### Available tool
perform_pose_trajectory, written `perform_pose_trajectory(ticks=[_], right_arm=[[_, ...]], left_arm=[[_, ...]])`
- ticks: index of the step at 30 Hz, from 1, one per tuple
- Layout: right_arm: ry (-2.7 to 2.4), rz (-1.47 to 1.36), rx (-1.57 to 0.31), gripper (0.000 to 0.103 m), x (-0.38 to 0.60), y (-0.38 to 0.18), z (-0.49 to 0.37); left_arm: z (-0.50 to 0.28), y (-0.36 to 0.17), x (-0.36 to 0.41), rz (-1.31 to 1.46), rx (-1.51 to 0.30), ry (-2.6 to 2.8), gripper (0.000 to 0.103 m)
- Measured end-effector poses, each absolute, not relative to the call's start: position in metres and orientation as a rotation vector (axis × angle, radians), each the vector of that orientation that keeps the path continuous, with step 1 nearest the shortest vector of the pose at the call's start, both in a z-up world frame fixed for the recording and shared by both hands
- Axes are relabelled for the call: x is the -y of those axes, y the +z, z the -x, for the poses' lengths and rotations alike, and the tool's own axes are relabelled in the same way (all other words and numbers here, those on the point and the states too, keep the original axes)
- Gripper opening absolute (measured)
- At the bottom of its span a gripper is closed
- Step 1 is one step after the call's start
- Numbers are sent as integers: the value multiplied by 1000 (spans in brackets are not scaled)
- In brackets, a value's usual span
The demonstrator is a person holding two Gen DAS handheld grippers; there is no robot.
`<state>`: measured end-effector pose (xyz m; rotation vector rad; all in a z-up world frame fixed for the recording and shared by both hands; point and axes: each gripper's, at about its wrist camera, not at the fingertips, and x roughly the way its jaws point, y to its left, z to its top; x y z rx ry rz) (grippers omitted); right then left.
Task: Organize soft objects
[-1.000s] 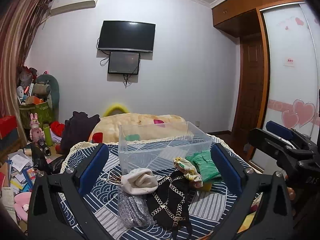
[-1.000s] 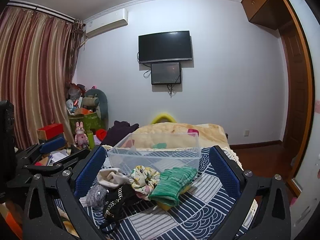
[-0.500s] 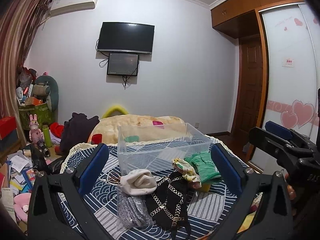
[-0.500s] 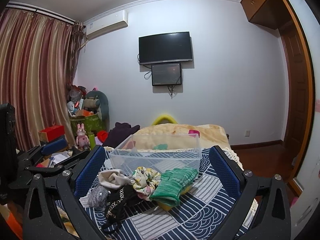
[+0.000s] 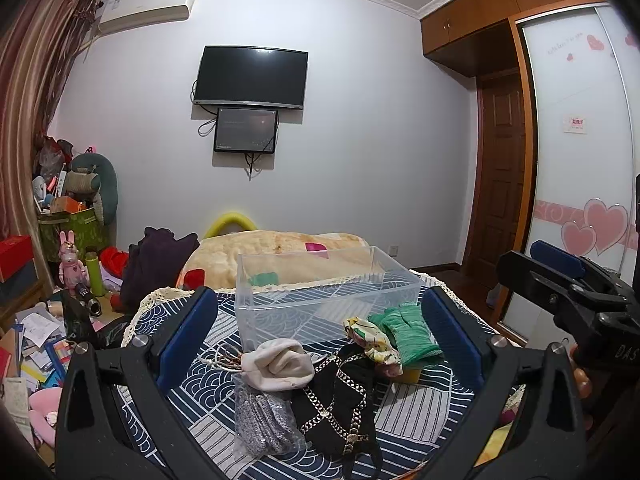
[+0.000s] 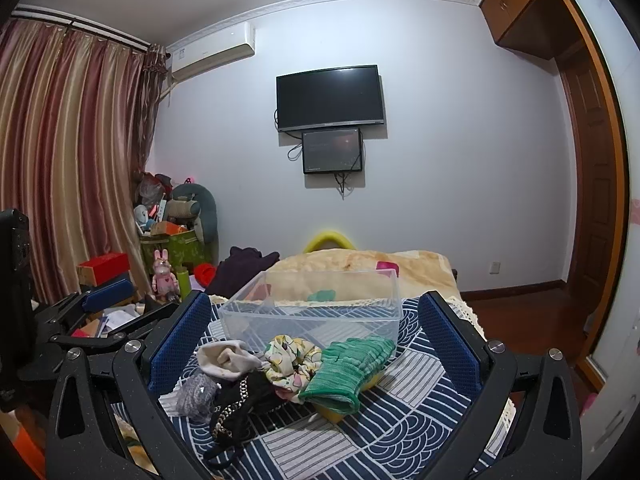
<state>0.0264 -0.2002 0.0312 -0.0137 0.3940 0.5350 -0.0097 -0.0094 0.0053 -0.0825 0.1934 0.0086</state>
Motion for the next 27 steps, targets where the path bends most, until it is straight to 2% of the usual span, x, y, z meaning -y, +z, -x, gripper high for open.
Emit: perform_pose_trajectory(ticks=[27], right_arm=[[562, 1, -413, 103, 198, 27, -27]], left_arm=[[10, 5, 5, 108, -190, -3, 103]])
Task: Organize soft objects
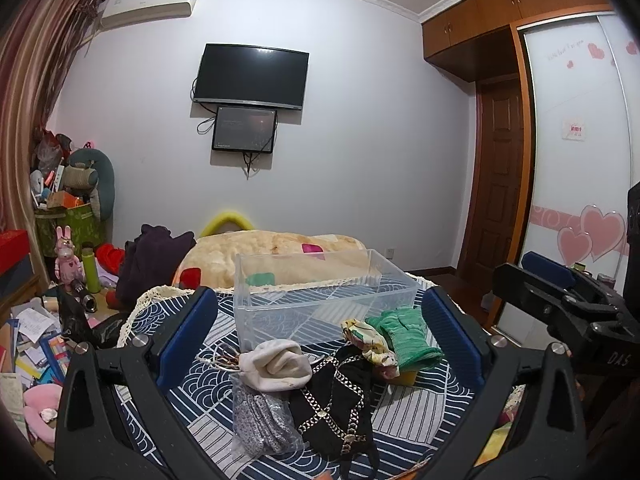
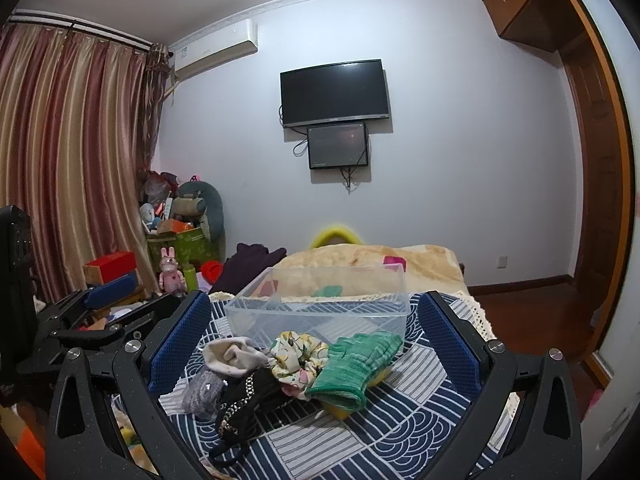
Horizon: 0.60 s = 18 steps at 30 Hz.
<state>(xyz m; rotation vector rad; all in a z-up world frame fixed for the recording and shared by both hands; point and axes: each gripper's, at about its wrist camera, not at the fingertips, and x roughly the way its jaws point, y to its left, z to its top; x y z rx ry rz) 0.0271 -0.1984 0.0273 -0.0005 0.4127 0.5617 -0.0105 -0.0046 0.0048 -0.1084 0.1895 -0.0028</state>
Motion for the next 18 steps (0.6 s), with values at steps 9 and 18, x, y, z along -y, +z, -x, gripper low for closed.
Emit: perform_pose_trajectory(ticks=[9, 18], right_arm=[[546, 15, -432, 97, 196, 17, -32], [522, -8, -569, 69, 201, -11, -58]], left_arm=[[7, -1, -5, 129, -192, 32, 83], [-27, -30, -27, 175, -332, 71, 70]])
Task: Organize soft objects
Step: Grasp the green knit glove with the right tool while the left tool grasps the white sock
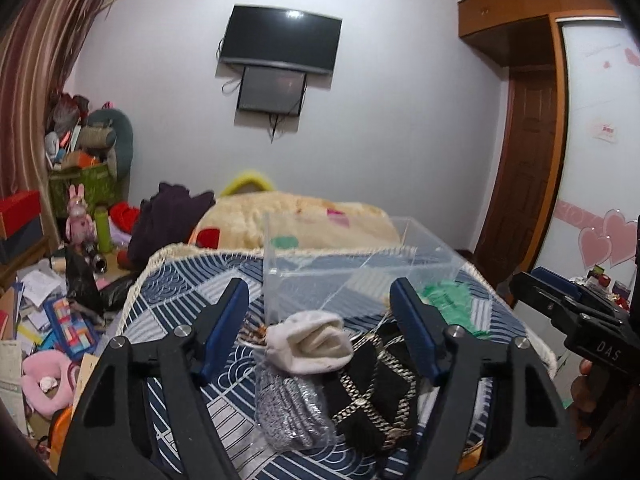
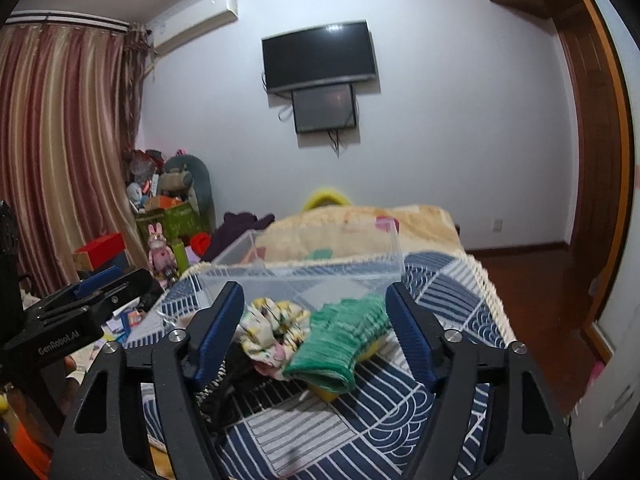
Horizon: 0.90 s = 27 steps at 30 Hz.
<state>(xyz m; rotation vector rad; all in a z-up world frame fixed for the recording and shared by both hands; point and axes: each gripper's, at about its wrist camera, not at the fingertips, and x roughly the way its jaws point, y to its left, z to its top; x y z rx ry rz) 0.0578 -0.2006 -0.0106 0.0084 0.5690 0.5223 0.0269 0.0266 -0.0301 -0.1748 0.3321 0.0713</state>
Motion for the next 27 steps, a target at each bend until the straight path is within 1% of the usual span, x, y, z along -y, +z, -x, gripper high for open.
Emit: perform_pose_trajectory(ticks=[3, 5, 13, 14, 15, 16, 17, 22, 25, 26, 27], right_arm=[[514, 2, -615, 64, 199, -24, -65], [509, 14, -648, 57, 197, -33, -68], [497, 22, -739, 52, 193, -56, -81], [499, 16, -749, 50, 193, -59, -83], [501, 15, -765, 46, 192, -62, -86], [506, 18, -781, 38, 191, -64, -87], [507, 25, -794, 34, 190, -67, -89], [509, 69, -806, 28, 185, -73, -86], [501, 76, -798, 20, 187, -71, -85], [497, 71, -796, 16, 187, -70, -87], [494, 65, -796, 15, 189, -70, -87]], left_arm=[[-41, -43, -31, 185, -384, 81, 64], [-48, -50, -35, 193, -409, 76, 60], [-82, -79, -40, 243, -515, 21, 56], [-84, -82, -39, 246, -530, 11, 52], [-87, -86, -38, 249, -543, 4, 50], [-88, -88, -37, 248, -549, 2, 50], [-87, -90, -36, 241, -547, 4, 49], [-82, -92, -32, 204, -543, 17, 43], [-81, -95, -33, 188, -548, 40, 35], [-80, -95, -35, 194, -547, 40, 31], [-79, -94, -37, 199, -547, 41, 27]])
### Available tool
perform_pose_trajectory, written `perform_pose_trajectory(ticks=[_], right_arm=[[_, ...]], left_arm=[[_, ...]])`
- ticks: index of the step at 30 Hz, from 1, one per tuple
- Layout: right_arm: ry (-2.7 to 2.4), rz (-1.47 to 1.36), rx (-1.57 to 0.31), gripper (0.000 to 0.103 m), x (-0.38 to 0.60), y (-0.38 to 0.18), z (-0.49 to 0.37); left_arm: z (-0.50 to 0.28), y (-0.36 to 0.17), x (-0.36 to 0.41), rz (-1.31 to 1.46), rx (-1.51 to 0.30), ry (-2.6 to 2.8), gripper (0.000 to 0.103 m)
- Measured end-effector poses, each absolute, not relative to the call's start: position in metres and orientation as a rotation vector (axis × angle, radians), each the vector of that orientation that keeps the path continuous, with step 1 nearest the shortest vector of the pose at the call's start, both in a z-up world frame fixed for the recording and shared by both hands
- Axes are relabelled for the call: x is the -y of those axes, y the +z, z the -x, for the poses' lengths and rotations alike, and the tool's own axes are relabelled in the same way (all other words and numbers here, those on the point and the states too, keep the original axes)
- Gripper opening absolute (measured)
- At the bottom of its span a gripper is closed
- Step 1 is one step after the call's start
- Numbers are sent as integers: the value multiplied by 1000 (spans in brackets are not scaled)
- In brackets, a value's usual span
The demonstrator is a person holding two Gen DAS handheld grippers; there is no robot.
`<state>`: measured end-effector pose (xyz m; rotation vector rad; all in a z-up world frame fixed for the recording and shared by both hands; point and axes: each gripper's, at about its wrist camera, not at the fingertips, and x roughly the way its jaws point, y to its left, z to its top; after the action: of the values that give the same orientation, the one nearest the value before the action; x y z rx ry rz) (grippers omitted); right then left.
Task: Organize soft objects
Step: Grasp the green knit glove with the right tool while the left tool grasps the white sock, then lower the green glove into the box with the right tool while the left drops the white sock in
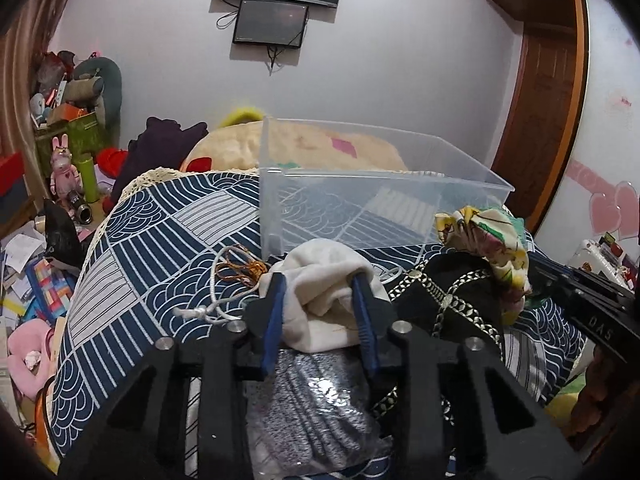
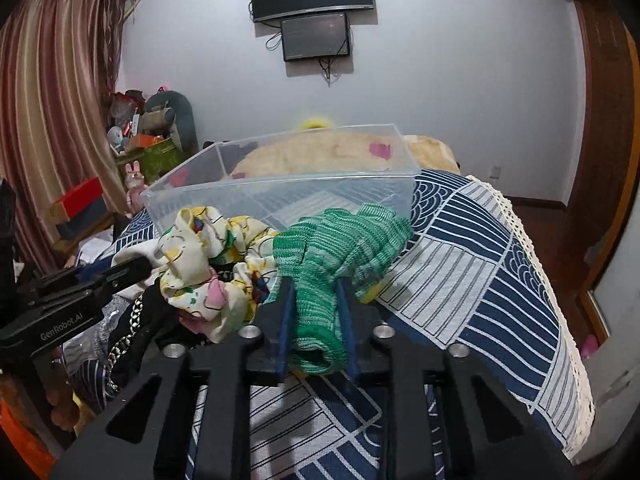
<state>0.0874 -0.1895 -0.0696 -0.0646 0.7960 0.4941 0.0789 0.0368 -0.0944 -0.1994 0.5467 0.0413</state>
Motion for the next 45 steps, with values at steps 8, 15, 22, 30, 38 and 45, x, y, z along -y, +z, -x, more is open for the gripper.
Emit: perform_pose_trajectory(ticks=[8, 15, 22, 30, 38, 45], right_arm=[[470, 28, -752, 10, 198, -60, -87], [468, 12, -700, 9, 201, -40, -85], [474, 4, -640, 9, 206, -18, -87], [483, 35, -567, 9, 200, 4, -97], [493, 115, -514, 9, 169, 12, -117], [502, 133, -537, 9, 153, 1, -137]], left_arm=[[-68, -80, -43, 214, -506, 63, 14], [-55, -52, -40, 208, -433, 44, 13], [-54, -22, -40, 191, -376, 21, 13], [-65, 10, -44, 189, -316, -13, 13], [-93, 27, -45, 171, -302, 7, 13], [-129, 15, -55, 187, -373, 28, 13]])
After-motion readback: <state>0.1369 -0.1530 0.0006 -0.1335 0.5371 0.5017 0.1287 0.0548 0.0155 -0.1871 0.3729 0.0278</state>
